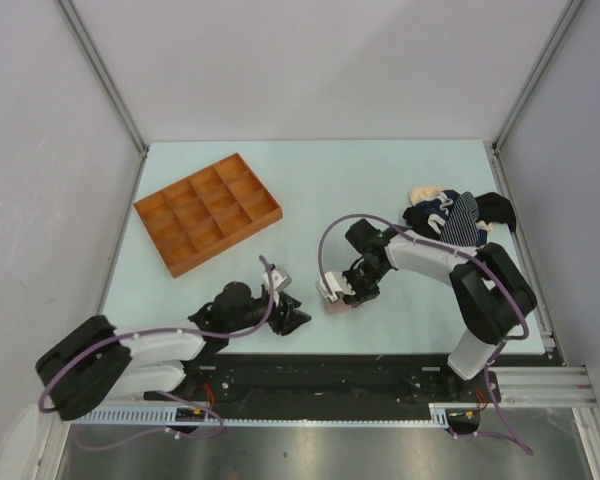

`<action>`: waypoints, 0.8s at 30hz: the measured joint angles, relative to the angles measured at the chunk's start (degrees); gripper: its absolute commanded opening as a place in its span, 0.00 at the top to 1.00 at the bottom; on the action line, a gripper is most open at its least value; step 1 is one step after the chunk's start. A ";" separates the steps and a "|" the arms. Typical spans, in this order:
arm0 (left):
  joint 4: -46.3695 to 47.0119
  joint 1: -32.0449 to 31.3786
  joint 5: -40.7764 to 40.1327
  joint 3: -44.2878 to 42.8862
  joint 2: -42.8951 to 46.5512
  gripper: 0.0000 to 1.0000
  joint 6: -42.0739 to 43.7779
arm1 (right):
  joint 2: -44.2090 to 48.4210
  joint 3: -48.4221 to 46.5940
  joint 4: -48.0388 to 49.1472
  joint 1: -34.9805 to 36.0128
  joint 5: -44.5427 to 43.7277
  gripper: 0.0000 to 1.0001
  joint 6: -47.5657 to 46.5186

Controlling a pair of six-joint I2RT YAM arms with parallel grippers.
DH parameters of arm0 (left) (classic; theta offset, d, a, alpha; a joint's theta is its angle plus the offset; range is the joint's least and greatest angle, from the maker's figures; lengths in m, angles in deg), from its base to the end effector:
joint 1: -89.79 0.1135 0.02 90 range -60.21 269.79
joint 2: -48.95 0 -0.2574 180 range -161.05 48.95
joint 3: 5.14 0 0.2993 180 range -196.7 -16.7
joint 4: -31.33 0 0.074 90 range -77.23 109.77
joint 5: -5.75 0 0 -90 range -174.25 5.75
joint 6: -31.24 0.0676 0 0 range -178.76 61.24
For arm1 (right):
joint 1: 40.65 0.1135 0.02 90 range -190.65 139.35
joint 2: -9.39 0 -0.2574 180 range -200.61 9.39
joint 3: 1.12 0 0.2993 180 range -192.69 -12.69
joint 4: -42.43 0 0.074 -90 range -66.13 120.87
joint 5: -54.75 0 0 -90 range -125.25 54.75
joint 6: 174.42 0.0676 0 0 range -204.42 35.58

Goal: Roll the underwear
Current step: Roll the underwear to the center of the board.

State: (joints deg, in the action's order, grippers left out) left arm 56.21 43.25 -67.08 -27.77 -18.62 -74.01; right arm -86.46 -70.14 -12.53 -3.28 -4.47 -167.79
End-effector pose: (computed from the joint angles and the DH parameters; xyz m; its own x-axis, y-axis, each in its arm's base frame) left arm 0.1670 -0.2052 0.0925 -0.4602 0.1203 -0.8796 0.7911 0.5053 -0.3448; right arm 0.2430 0.2291 0.1037 0.4848 -0.7035 -0.5196 -0.8482 -0.5230 -0.0834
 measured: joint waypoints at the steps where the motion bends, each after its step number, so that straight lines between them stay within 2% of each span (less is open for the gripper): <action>1: 0.70 -1.57 -0.92 1.79 2.91 0.38 1.16 | -1.09 -1.20 -1.44 -0.22 0.98 0.79 0.17; 6: 3.76 -9.73 -5.57 7.52 13.05 0.33 8.00 | -6.80 -7.02 -9.60 -1.66 6.05 0.79 0.42; 10: 3.23 -14.36 -8.17 7.23 13.97 0.29 14.16 | -12.02 -11.28 -16.02 -3.76 10.43 0.79 0.28; 18: -2.80 -19.85 -10.97 -6.05 -3.96 0.27 25.14 | -17.97 -14.67 -23.82 -6.75 16.33 0.79 0.20; 24: -4.76 -20.85 -13.70 -14.73 -14.62 0.28 31.82 | -19.67 -14.64 -27.85 -6.95 17.16 0.79 0.20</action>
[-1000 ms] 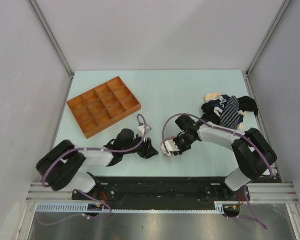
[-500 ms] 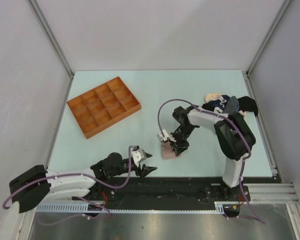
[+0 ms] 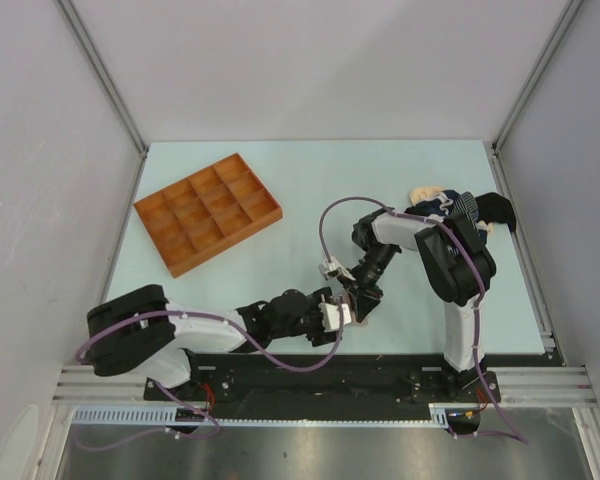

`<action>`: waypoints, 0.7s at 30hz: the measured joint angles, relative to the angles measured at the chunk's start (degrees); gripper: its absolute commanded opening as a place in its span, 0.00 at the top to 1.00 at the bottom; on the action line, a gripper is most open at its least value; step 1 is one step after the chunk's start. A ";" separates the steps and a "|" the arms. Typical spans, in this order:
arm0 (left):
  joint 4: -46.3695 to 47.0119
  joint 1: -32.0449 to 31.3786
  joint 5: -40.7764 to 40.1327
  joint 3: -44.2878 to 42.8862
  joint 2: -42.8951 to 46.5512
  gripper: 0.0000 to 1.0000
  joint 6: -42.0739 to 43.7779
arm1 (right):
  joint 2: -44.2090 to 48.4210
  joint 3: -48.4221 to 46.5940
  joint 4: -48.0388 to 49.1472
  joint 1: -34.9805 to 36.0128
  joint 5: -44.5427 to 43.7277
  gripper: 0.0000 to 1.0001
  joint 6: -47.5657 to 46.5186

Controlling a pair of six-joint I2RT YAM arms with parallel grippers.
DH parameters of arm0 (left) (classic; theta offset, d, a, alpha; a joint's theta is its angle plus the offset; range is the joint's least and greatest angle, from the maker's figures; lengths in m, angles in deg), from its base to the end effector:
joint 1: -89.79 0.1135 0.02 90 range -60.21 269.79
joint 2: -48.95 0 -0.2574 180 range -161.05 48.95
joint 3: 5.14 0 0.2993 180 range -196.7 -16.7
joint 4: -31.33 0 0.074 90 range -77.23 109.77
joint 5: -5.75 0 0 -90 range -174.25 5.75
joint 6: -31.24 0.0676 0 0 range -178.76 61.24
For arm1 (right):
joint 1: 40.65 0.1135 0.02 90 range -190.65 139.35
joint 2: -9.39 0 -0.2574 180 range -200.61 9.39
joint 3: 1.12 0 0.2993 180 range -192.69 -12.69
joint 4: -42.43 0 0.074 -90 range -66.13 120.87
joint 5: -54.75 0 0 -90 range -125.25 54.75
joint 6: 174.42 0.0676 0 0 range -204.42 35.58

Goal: Roll the underwear
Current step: Roll the underwear to the center of the board.

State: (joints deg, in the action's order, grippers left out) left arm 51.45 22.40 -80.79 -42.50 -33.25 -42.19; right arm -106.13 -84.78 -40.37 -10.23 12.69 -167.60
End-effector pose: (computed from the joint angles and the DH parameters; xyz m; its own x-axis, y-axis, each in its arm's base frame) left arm 0.1215 -0.3023 0.0983 0.1147 0.4650 -0.8778 0.9492 0.2092 0.2349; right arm 0.2638 0.2131 0.0794 -0.0215 -0.7840 -0.6204 -0.7867 -0.3697 0.4944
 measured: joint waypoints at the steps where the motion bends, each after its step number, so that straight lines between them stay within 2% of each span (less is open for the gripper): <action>1: -0.57 0.00 -0.33 -1.03 -1.25 0.30 0.74 | -0.17 0.00 -0.31 -0.11 0.15 0.79 -0.02; 5: -2.80 0.00 -0.37 -4.04 -5.01 0.35 3.17 | -0.50 0.00 -1.20 -0.55 0.35 0.79 -0.02; 8: -4.28 0.00 -0.31 -5.01 -6.84 0.44 4.15 | -0.76 0.02 -1.57 -0.76 0.46 0.79 -0.02; 11: -5.88 0.00 -0.17 -5.33 -7.78 0.58 4.66 | -0.87 0.02 -1.62 -0.92 0.61 0.79 0.00; 12: -6.32 0.00 -0.09 -5.64 -8.13 0.69 4.74 | -0.87 0.02 -1.62 -0.92 0.63 0.77 0.02; 14: -7.87 0.00 0.09 -7.08 -9.25 0.80 4.87 | -0.90 0.02 -1.60 -0.92 0.61 0.75 0.20; 15: -9.03 0.00 0.24 -8.00 -9.79 0.91 4.76 | -0.90 0.02 -1.60 -0.94 0.55 0.74 0.28; 16: -9.94 0.02 0.37 -8.76 -10.25 0.95 4.57 | -0.90 0.02 -1.62 -1.01 0.44 0.73 0.44; 18: -12.02 0.17 0.94 -10.47 -10.97 1.00 4.22 | -0.85 0.09 -1.84 -1.42 0.09 0.69 0.90; 21: -13.38 1.27 2.45 -11.80 -11.56 1.00 2.40 | -0.26 0.33 -1.75 -2.64 -0.04 0.63 1.77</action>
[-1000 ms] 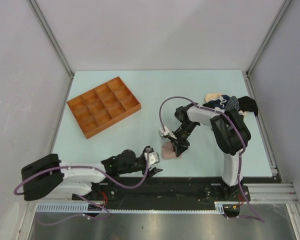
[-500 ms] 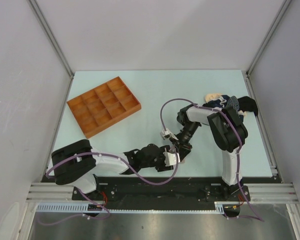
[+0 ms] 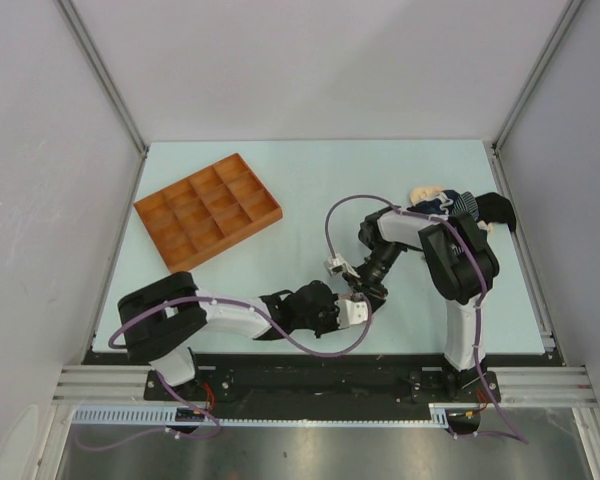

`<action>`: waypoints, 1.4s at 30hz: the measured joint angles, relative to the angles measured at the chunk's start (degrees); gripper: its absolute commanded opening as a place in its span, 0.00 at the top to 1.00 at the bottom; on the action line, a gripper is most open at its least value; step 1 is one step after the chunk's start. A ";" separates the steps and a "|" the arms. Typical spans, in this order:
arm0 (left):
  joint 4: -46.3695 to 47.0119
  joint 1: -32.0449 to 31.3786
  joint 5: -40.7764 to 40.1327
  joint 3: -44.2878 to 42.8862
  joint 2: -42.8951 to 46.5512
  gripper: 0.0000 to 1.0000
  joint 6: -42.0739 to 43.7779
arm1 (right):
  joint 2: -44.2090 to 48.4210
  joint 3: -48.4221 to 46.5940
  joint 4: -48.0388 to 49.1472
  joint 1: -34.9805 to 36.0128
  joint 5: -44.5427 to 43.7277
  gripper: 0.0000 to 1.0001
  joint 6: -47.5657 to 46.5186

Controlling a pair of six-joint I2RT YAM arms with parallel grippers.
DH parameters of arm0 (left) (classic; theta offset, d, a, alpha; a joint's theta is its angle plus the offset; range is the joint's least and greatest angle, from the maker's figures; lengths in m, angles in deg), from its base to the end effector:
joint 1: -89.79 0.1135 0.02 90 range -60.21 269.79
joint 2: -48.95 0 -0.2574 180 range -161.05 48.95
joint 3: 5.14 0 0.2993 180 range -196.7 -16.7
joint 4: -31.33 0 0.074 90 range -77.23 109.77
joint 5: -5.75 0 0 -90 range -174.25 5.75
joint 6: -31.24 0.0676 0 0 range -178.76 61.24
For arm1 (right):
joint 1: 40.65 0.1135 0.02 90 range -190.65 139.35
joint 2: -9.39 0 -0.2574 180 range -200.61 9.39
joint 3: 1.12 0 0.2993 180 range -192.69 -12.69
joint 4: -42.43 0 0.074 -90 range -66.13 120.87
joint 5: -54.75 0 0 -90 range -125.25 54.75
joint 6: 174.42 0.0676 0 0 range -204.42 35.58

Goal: Roll the underwear
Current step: Roll the underwear to the center of the board.

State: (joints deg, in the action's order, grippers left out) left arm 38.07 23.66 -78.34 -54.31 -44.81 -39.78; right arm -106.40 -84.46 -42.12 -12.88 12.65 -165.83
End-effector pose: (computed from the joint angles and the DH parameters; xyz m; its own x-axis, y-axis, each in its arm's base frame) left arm 0.1399 -0.3334 0.0736 0.0717 0.6373 -0.7672 0.9720 0.1278 0.1971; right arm 0.2690 0.1983 0.0784 -0.1036 -0.8037 -0.5859 -0.7817 -0.2984 0.5476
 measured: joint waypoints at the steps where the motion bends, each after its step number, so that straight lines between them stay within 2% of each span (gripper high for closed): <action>1: -0.09 0.55 0.76 -0.13 -0.02 1.00 -0.98 | 0.63 0.22 0.28 -0.44 0.02 0.61 0.44; 5: -0.26 3.54 5.42 -0.79 -0.72 0.99 -5.33 | 4.72 0.55 2.03 -3.63 0.63 0.53 2.03; 12: -3.56 10.45 18.53 -6.08 -5.16 1.00 -14.40 | 14.99 0.59 5.60 -12.33 1.90 0.47 3.37; 18: -6.60 14.38 27.34 -10.69 -9.27 1.00 -20.31 | 24.20 6.29 7.87 -13.62 4.70 0.42 -1.64; 21: -6.82 16.09 30.71 -11.56 -10.64 1.00 -23.19 | 28.63 10.64 9.49 -12.85 5.55 0.44 -4.33; 25: -5.92 17.62 33.79 -11.91 -12.07 1.00 -26.25 | 33.14 15.93 12.04 -11.26 5.68 0.53 -8.98; 29: -4.13 19.06 37.20 -12.02 -13.70 1.00 -29.64 | 35.78 20.74 17.35 -6.80 3.15 0.54 -9.60; 35: -2.73 19.85 38.77 -12.02 -14.64 1.00 -32.85 | 34.99 22.25 25.00 -1.64 -1.68 0.56 -6.99; 42: -1.73 20.28 39.50 -11.96 -15.23 0.99 -35.26 | 30.45 22.25 31.26 1.20 -7.34 0.66 -3.85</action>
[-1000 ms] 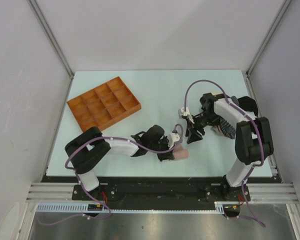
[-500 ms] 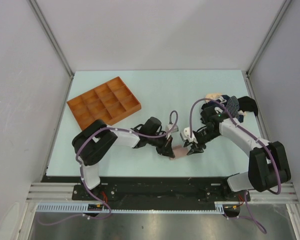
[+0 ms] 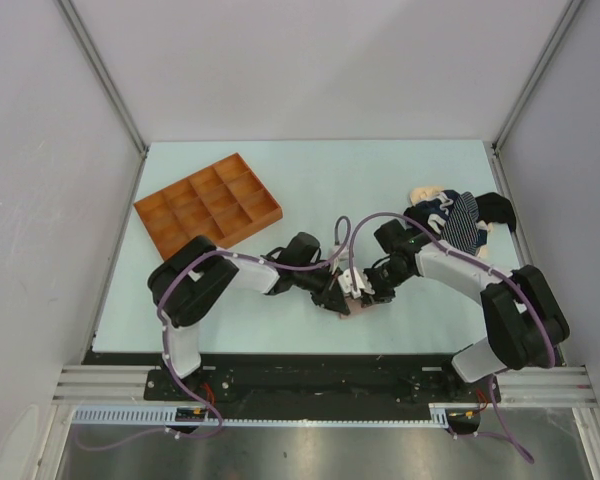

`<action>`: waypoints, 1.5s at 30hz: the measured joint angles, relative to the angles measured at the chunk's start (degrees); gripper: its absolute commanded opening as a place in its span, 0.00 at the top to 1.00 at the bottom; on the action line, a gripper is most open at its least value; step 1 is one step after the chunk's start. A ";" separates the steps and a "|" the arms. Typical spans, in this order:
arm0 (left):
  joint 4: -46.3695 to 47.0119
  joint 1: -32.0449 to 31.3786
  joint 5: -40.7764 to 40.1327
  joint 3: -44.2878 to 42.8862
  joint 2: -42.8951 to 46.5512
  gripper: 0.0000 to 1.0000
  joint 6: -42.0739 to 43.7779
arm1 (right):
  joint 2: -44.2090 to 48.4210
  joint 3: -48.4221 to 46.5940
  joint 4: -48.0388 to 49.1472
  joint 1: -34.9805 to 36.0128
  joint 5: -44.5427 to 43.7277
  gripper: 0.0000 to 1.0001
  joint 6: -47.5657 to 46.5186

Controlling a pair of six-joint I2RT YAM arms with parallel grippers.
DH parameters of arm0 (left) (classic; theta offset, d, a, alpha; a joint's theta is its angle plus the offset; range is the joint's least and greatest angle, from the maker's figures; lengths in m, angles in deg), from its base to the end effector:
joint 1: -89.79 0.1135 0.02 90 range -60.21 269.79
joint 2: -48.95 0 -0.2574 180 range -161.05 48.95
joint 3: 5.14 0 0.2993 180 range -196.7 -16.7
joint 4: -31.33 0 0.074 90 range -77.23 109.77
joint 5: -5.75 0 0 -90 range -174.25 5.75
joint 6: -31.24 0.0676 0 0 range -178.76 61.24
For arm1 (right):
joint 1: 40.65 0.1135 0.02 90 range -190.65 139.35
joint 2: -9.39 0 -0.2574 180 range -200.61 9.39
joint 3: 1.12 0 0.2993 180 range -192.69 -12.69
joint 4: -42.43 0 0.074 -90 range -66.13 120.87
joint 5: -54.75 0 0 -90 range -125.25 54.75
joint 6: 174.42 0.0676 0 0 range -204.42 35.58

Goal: Roll the underwear
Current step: Roll the underwear to the center of the board.

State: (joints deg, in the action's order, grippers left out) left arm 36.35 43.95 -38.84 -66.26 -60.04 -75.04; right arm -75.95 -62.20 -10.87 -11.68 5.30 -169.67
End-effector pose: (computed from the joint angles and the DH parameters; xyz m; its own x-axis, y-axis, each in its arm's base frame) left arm 0.2397 -0.3159 0.0523 -0.6979 0.4362 -0.5680 0.6998 0.2467 -0.6704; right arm 0.2403 0.1833 0.1247 0.4181 -0.6340 -0.6505 -0.8920 -0.4219 -0.1621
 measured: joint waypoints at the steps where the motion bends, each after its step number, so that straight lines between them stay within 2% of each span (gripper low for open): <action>1: 0.17 0.11 0.11 0.02 -0.11 0.99 -0.39 | -0.42 0.00 0.52 0.20 -0.48 0.66 0.42; 7: 3.08 1.14 2.51 0.52 -1.55 1.00 -2.95 | -0.94 0.00 2.58 0.55 -1.77 0.56 3.26; 13: 9.70 2.34 4.66 2.95 -2.67 0.99 -6.32 | 3.65 0.02 3.06 0.44 -1.60 0.54 4.20; 20: 13.31 2.75 5.35 3.91 -3.39 1.00 -8.63 | 7.85 0.31 1.40 0.87 -0.17 0.62 2.69; 29: 14.21 2.80 5.42 4.15 -3.54 0.99 -9.46 | 0.76 1.09 3.23 1.95 -1.92 0.73 3.80; 33: 14.27 2.80 5.05 4.28 -3.45 0.86 -9.86 | -1.84 1.07 4.96 2.27 -2.62 0.75 4.17; 34: 14.40 2.80 4.55 4.52 -3.19 0.75 -9.94 | -2.10 1.07 5.16 2.32 -2.67 0.76 4.20; 38: 14.80 2.62 -0.55 6.71 -0.76 0.54 -10.23 | -2.64 0.94 5.62 2.51 -3.08 0.76 4.22; 40: 14.84 2.56 -2.51 8.35 1.22 0.49 -10.49 | -2.69 0.94 5.75 2.84 -3.41 0.76 4.22; 45: 12.96 2.36 -10.82 11.80 7.63 0.44 -10.45 | -2.73 0.85 5.88 3.63 -4.42 0.77 4.26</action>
State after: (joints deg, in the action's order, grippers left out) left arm 49.31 46.31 -49.66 -54.46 -52.41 -85.48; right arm -78.68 -61.35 -4.99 -8.05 0.89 -165.41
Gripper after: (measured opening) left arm 0.534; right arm 0.241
